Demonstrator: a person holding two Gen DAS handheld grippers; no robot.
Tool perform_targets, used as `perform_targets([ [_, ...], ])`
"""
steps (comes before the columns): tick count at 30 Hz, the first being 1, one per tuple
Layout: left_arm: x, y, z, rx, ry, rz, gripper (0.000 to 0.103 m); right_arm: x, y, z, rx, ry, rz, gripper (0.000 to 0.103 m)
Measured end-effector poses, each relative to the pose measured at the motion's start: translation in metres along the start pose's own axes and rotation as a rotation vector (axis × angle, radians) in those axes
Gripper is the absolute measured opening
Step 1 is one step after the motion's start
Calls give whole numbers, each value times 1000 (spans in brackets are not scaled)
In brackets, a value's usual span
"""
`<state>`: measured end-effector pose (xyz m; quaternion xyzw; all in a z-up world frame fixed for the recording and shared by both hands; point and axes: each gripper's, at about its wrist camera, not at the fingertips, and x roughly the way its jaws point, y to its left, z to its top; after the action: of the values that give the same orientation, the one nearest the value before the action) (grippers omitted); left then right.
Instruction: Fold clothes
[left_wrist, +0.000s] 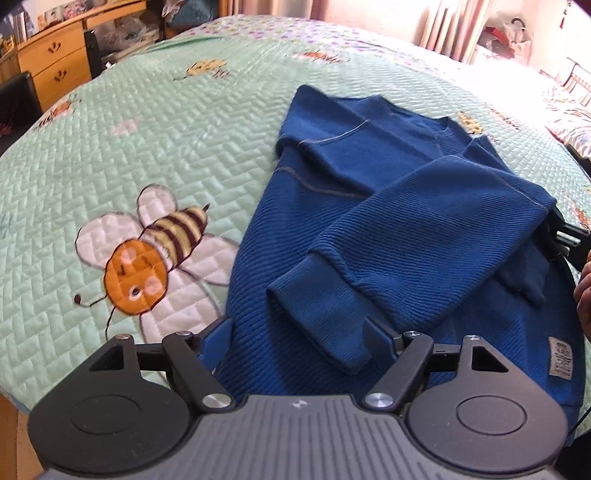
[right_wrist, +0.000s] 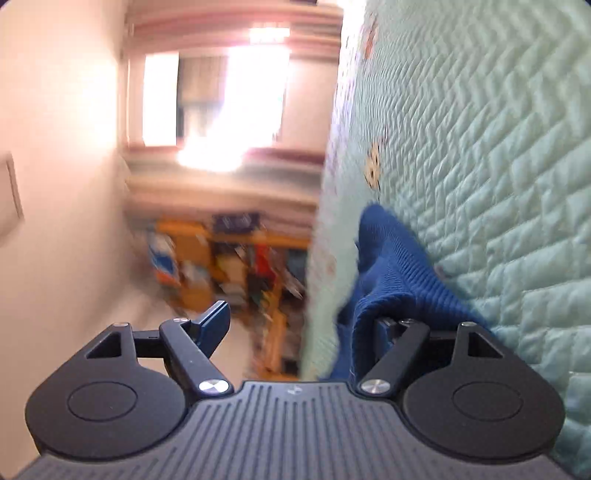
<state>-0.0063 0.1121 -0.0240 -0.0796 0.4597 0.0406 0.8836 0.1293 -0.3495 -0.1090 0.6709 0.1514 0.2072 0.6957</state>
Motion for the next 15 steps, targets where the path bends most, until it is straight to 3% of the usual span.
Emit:
perform_targets([
  [2,-1,-9,1,28,-8,-15,79,-22,-11,6,74,-128,70,79],
  [4,2,-20,1,56,-1,-19,79,-34,-26,12,133,-201,40,80],
  [6,5,-27,-2,71,12,-26,79,-37,-41,18,195,-192,20,78],
  [10,11,-30,-6,58,40,-35,79,-35,-38,17,179,-190,32,79],
  [15,8,-22,-5,30,27,-29,80,-30,-27,16,131,-96,-16,79],
])
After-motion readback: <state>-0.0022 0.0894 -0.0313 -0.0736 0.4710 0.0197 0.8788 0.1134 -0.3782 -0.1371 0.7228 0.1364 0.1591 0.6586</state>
